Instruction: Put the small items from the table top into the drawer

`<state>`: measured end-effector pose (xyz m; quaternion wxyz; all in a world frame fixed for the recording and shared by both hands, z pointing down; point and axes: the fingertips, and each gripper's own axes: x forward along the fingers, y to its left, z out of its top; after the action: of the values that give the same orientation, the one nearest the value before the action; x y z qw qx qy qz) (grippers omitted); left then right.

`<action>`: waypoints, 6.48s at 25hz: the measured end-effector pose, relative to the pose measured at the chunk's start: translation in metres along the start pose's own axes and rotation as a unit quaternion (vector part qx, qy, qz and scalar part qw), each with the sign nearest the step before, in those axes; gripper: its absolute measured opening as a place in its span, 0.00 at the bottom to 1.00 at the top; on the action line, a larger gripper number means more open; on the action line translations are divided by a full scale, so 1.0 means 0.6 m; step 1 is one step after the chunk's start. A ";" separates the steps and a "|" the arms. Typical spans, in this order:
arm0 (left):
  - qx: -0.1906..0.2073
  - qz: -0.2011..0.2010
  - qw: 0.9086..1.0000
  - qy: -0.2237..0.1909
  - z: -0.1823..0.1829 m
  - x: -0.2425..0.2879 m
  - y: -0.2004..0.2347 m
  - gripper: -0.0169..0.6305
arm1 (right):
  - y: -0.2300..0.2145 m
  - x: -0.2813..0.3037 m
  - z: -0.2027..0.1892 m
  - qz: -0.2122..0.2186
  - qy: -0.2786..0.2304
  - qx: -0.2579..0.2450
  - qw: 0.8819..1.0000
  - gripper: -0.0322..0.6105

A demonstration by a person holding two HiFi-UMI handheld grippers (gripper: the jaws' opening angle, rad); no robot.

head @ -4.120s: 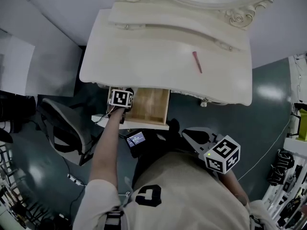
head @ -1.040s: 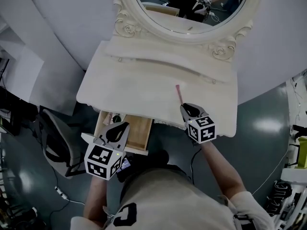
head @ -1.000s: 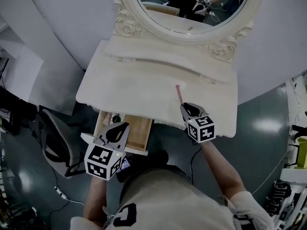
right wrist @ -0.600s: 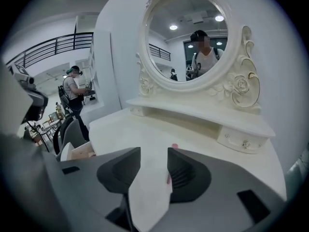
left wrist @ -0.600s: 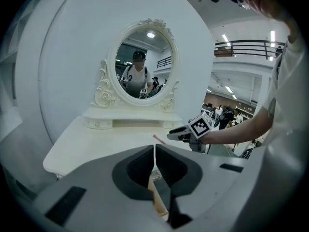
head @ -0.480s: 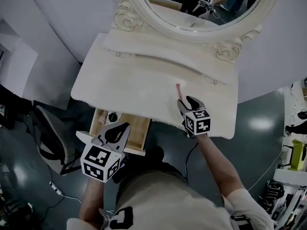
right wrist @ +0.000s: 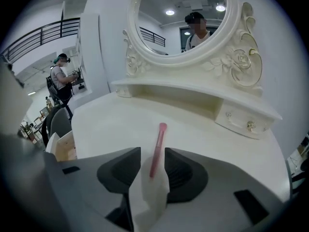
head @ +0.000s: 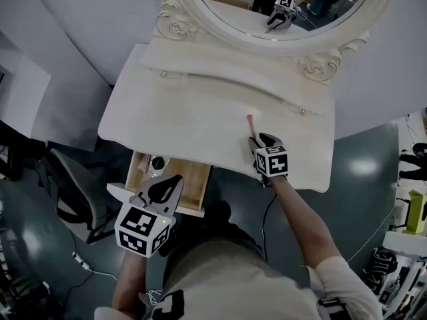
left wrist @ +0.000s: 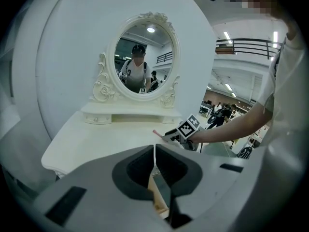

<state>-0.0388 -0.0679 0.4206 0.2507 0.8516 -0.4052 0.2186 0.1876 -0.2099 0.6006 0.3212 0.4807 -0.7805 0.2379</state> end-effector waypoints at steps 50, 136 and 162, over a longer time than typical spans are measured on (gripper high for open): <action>-0.024 0.052 0.997 -0.055 -0.032 -0.107 0.023 0.13 | 0.117 -0.011 0.037 0.067 -0.009 -0.033 0.997 0.14; 0.000 -0.004 0.999 -0.045 -0.084 -0.195 0.126 0.13 | 0.562 -0.172 0.092 0.268 -0.118 0.015 0.956 0.11; 0.068 -0.062 0.994 -0.067 -0.002 -0.077 -0.201 0.13 | 0.371 -0.510 0.050 0.305 -0.259 0.029 0.916 0.10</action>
<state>0.0305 0.0255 0.3648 0.1782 0.9029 -0.3513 0.1723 0.0797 0.0470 0.3428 0.0056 0.2736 -0.9377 0.2141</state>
